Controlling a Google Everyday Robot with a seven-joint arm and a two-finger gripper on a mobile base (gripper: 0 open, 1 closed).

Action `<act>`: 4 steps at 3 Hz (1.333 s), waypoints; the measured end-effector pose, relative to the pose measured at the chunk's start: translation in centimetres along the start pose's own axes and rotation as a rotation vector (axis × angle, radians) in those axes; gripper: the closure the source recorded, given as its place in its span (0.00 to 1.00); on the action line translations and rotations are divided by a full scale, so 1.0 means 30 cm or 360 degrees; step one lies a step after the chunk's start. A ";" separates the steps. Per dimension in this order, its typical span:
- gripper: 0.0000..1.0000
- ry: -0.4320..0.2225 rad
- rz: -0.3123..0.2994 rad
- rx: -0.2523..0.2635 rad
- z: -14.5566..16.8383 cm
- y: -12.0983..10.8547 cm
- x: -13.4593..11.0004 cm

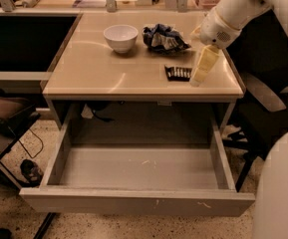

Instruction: Place rxbar chocolate into top drawer

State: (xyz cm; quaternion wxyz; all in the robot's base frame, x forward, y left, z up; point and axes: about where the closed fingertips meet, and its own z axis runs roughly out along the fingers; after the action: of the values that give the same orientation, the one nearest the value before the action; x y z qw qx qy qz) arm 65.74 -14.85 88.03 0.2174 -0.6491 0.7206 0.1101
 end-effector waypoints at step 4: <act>0.00 -0.0312 0.0221 -0.0099 0.166 -0.168 0.136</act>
Offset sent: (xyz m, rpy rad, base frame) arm 0.0255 -0.0103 -0.0139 0.0525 0.0396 -0.0356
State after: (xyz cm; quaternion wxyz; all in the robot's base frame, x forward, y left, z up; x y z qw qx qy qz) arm 71.30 -16.95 82.41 0.2584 -0.5903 0.7353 0.2099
